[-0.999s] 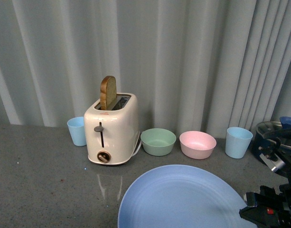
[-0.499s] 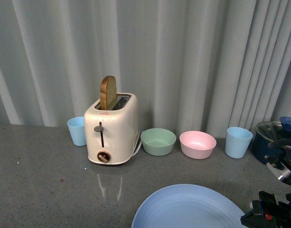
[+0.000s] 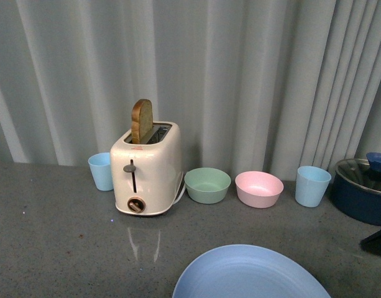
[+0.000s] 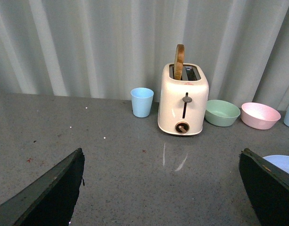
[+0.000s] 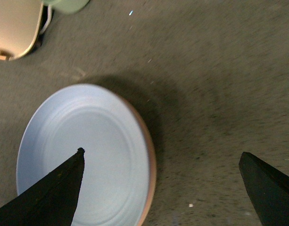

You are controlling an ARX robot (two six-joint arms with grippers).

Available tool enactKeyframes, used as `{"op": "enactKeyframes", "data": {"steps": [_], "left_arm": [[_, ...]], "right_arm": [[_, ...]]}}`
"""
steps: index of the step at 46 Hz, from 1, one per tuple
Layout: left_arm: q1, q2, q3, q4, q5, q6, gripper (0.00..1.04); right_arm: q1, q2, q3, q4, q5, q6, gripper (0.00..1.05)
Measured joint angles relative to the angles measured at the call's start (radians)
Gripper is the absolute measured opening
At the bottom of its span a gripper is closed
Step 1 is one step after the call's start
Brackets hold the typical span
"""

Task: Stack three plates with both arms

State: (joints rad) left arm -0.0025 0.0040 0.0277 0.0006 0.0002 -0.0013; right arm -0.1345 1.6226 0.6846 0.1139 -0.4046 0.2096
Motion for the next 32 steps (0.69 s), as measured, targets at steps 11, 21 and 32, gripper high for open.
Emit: {"op": "enactKeyframes", "data": {"steps": [11, 21, 32], "left_arm": [[0.000, 0.000, 0.000, 0.000, 0.000, 0.000, 0.98], [0.000, 0.000, 0.000, 0.000, 0.000, 0.000, 0.98], [0.000, 0.000, 0.000, 0.000, 0.000, 0.000, 0.98]], "right_arm": [[-0.052, -0.460, -0.034, -0.051, 0.303, -0.145, 0.97], [0.026, -0.771, -0.082, -0.071, 0.415, -0.262, 0.97], [0.128, -1.004, -0.207, 0.022, 0.400, -0.246, 0.76]]}}
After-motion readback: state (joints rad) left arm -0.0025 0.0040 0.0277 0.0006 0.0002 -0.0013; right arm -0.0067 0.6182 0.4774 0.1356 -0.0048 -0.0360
